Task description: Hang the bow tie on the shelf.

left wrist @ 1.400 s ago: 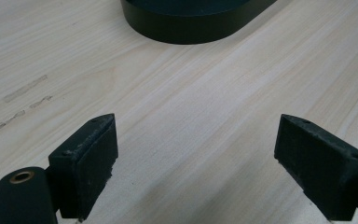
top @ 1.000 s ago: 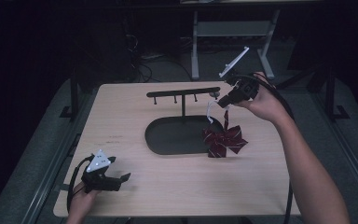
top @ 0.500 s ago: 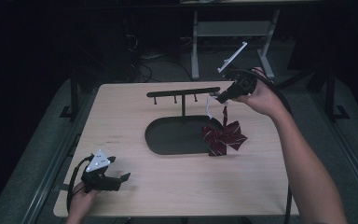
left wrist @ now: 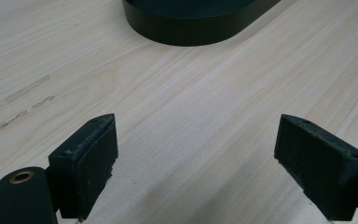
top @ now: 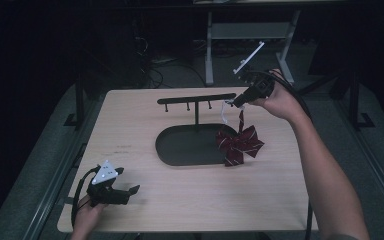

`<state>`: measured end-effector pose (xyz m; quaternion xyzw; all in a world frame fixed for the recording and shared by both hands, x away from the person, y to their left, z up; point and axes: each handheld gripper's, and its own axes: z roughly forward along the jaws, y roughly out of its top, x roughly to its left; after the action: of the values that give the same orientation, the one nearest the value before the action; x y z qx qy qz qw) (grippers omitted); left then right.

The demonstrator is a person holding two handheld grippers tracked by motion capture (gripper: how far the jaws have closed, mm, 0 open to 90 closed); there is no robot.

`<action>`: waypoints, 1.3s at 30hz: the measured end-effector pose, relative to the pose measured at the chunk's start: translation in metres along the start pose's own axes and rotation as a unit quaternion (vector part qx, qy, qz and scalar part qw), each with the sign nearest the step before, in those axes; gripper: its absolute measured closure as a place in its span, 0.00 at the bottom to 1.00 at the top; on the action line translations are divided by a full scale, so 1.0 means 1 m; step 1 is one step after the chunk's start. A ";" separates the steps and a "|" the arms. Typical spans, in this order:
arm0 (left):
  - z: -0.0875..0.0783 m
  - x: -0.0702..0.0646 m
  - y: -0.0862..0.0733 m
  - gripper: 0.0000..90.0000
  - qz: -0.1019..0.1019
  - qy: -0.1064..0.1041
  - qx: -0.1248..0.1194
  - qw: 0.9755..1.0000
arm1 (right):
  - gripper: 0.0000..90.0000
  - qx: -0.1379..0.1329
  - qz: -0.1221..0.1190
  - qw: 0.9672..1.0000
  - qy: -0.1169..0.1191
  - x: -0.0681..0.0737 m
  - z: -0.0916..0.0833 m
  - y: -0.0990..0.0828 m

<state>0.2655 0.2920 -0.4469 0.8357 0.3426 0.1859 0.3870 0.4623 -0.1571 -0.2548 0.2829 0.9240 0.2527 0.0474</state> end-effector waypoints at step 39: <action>0.000 -0.001 0.000 0.15 -0.001 -0.002 -0.003 1.000 | 0.92 0.008 0.045 0.999 -0.019 -0.029 0.024 0.003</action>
<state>0.2648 0.2916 -0.4466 0.8344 0.3425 0.1851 0.3901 0.4934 -0.1598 -0.2756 0.3296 0.9112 0.2416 0.0515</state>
